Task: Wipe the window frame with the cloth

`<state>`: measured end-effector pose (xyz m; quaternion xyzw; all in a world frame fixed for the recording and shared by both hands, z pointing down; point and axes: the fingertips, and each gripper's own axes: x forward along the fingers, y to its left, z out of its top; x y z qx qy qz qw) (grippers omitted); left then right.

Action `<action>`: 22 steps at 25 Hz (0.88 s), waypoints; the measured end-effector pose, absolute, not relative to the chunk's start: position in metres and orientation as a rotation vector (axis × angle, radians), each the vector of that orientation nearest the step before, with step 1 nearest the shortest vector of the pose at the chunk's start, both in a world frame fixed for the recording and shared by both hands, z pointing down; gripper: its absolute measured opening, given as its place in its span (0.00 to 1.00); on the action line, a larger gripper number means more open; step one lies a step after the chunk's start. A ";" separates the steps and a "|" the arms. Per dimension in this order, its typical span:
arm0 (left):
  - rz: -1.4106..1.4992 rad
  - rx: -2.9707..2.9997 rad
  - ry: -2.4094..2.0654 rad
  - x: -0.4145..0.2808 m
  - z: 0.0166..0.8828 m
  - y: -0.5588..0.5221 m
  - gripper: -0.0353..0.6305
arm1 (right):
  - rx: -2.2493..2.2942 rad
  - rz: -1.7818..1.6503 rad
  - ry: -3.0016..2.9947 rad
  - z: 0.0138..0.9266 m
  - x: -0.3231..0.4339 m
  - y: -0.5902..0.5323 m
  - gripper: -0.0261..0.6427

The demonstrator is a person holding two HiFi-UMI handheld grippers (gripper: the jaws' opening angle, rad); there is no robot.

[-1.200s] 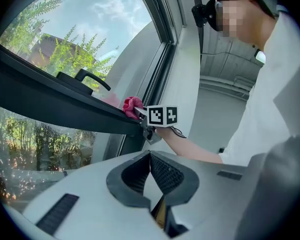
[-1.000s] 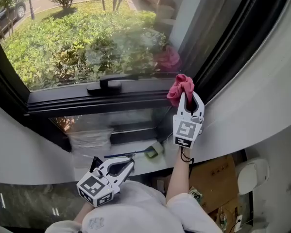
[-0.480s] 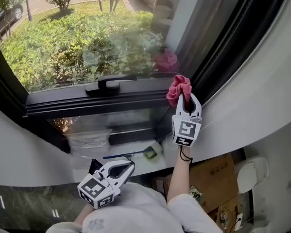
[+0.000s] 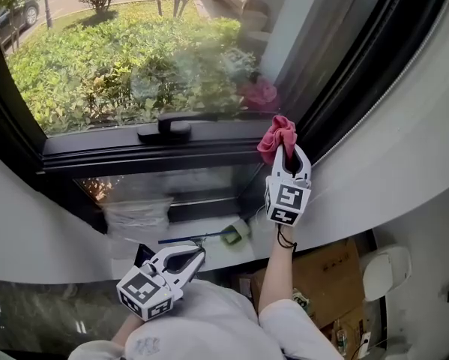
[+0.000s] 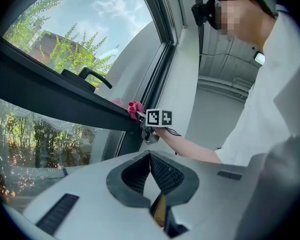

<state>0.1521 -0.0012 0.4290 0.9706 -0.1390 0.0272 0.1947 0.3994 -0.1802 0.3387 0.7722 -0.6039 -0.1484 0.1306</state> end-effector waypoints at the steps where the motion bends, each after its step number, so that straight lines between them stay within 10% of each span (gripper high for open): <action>1: 0.075 2.723 -0.389 0.152 0.429 -0.002 0.07 | 2.237 -0.429 -1.758 0.339 0.397 -0.181 0.13; 22: 0.082 2.726 -0.351 0.152 0.427 -0.005 0.07 | 2.177 -0.436 -1.769 0.339 0.356 -0.185 0.13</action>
